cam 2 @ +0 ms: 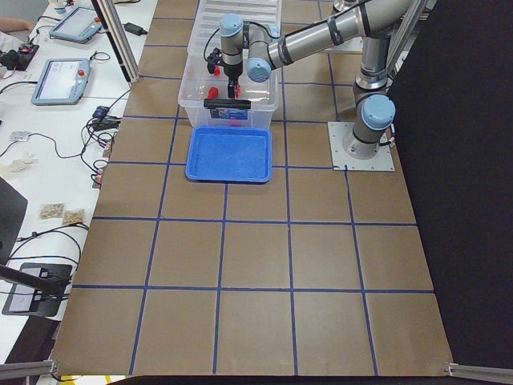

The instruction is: Place red block in blue tray from box

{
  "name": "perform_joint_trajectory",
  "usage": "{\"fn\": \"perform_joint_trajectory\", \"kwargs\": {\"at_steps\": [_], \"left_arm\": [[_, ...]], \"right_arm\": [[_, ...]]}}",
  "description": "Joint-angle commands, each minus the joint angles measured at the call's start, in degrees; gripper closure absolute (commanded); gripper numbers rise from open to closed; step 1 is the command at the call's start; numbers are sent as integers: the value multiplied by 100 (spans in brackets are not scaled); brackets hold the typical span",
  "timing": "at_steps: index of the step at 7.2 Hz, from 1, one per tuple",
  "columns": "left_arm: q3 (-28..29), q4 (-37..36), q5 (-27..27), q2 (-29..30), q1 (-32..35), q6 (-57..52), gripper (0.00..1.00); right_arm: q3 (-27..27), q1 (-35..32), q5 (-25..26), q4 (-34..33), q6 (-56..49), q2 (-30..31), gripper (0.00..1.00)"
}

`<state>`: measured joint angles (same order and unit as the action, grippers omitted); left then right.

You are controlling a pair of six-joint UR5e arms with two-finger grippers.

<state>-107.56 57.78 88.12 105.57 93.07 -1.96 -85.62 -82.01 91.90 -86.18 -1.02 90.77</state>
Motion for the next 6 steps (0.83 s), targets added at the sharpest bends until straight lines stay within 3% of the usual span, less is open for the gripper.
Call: {"fn": "perform_joint_trajectory", "kwargs": {"at_steps": [1,3,6], "left_arm": [[-19,-56,-14,209,1,37,9],[-37,-65,-23,323,9,12,15],[-28,-276,-14,534,9,3,16]], "right_arm": [[-16,-622,3,-56,489,-77,0],[-42,-632,29,-92,498,-95,0],[-43,-632,29,-101,498,-95,0]]}}
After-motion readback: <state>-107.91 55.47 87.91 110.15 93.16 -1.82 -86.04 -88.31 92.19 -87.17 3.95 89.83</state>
